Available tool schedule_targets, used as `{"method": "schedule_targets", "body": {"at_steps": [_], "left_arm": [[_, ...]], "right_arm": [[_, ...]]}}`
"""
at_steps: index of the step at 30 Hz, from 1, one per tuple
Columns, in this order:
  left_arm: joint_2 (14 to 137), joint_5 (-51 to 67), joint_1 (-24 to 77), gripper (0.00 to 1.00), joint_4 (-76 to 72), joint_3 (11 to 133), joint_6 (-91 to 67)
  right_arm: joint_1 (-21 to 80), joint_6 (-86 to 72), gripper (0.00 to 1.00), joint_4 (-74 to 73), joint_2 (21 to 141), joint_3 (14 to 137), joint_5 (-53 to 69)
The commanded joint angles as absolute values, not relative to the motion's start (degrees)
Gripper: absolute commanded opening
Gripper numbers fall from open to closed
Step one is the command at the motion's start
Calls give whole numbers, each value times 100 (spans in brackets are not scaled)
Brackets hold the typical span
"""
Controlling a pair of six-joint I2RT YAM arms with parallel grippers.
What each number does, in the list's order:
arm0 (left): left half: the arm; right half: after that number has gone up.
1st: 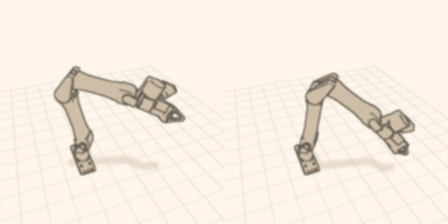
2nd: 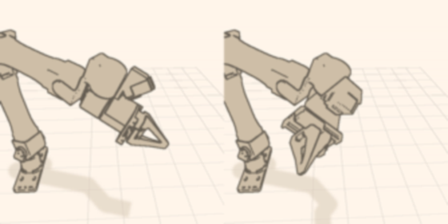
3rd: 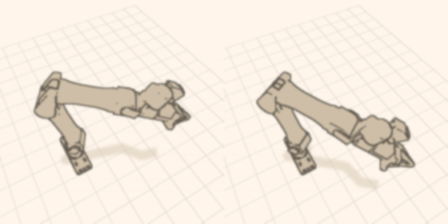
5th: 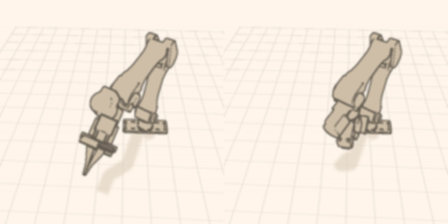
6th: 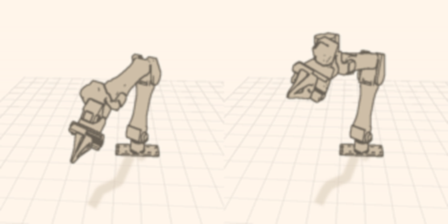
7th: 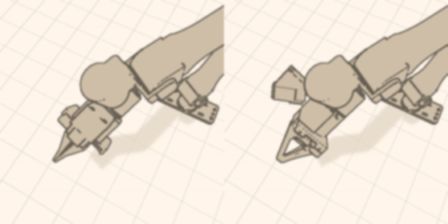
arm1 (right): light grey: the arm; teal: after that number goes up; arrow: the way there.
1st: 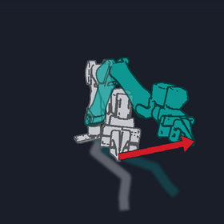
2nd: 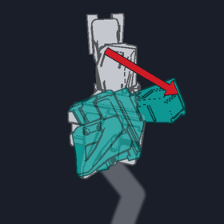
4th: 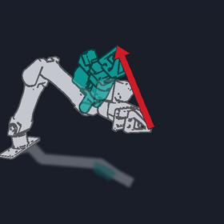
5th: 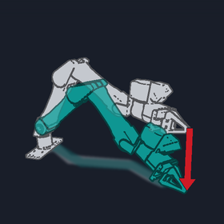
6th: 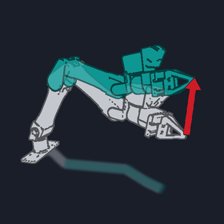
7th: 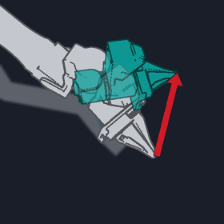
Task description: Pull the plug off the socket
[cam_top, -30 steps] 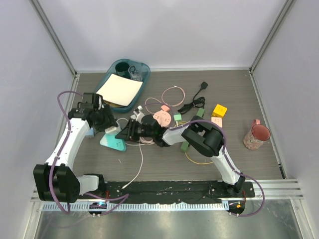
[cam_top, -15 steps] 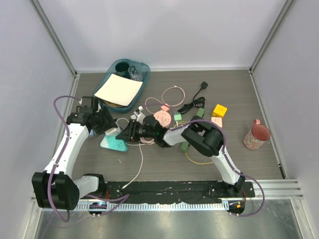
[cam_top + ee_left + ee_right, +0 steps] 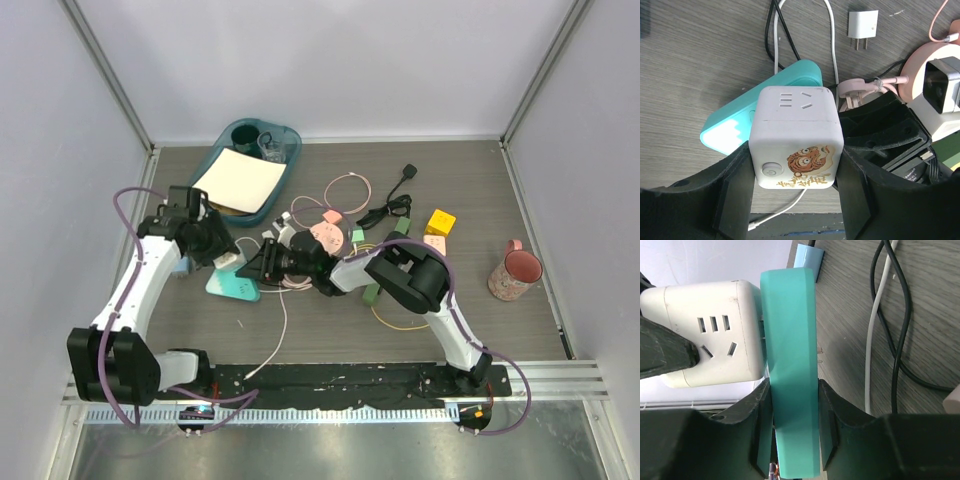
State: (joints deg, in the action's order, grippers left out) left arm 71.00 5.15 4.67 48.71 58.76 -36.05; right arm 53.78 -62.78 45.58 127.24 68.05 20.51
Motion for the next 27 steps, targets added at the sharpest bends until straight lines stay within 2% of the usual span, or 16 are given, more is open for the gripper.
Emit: {"method": "schedule_targets", "body": {"at_steps": [1, 4, 7, 8, 11, 16, 17, 18, 20, 24, 27], "left_arm": [[7144, 946, 300, 0, 5142, 6574, -3805], [7365, 1808, 26, 0, 4626, 6040, -4191], [7146, 1084, 61, 0, 5017, 6064, -4009], [7085, 463, 88, 0, 5201, 6160, -3790], [6768, 44, 79, 0, 5589, 6547, -3569], [7362, 1151, 79, 0, 5457, 7180, -3726], [7461, 1012, 384, 0, 5493, 7259, -3735], [7540, 97, 648, 0, 5737, 7495, -3753], [7550, -577, 1288, 0, 5906, 7559, -3840], [6997, -81, 1301, 0, 5390, 6648, -4280], [7013, 509, 915, 0, 5387, 6705, -4255]], "right_arm": [[5124, -6494, 1, 3866, 13052, 6337, 1283], [5133, -6644, 1, 4148, 13122, 6275, 1345], [5045, -6697, 1, 4210, 13140, 6311, 1432], [5019, -6697, 1, 4210, 13140, 6302, 1441], [5010, -6461, 1, 4079, 13070, 6319, 1415], [5168, -5784, 1, 3368, 12807, 6512, 1231], [5229, -5557, 1, 3218, 12771, 6608, 1152], [5256, -5459, 1, 2956, 12736, 6662, 1082], [5256, -5370, 1, 2795, 12700, 6793, 1002], [5063, -5684, 1, 3012, 12946, 6873, 1247], [4966, -6046, 1, 3575, 13121, 6636, 1529]]}}
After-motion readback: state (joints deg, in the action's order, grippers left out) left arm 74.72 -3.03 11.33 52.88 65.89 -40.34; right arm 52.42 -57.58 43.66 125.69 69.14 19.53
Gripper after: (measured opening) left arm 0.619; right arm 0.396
